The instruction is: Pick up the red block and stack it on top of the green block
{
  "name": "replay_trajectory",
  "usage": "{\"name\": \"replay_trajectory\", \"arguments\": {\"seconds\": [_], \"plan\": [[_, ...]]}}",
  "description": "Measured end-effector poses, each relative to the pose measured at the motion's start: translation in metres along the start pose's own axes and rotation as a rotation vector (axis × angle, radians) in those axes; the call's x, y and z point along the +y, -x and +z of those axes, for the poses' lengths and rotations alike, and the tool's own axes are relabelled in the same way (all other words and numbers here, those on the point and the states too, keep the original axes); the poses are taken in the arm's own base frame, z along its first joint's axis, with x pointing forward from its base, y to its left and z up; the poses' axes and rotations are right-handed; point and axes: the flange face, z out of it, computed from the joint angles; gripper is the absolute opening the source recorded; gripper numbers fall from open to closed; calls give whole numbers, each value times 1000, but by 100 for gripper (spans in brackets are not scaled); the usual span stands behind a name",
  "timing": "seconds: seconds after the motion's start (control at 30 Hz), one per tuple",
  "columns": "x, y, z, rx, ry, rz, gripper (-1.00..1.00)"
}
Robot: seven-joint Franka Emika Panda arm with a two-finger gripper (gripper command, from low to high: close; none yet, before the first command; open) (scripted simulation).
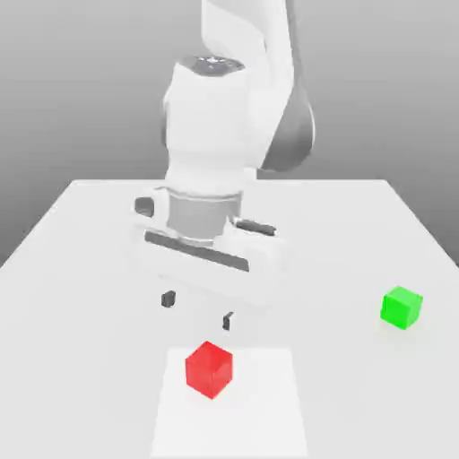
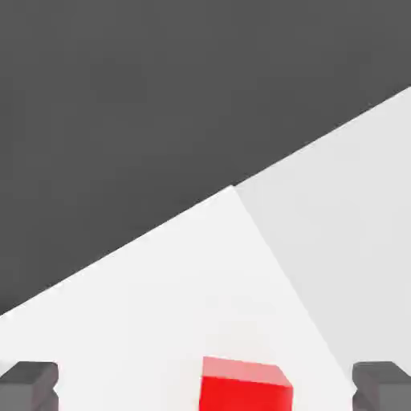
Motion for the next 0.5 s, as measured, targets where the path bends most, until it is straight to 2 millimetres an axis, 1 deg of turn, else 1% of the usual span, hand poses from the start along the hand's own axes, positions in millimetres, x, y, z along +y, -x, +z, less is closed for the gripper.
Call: {"name": "replay_trajectory", "arguments": {"seconds": [0.07, 0.33, 0.37, 0.5], "plan": [[7, 2, 20, -19, 19, 25, 0], [11, 4, 75, -25, 25, 34, 0], [12, 5, 81, -24, 27, 32, -100], [12, 5, 81, -24, 26, 33, -100]]}}
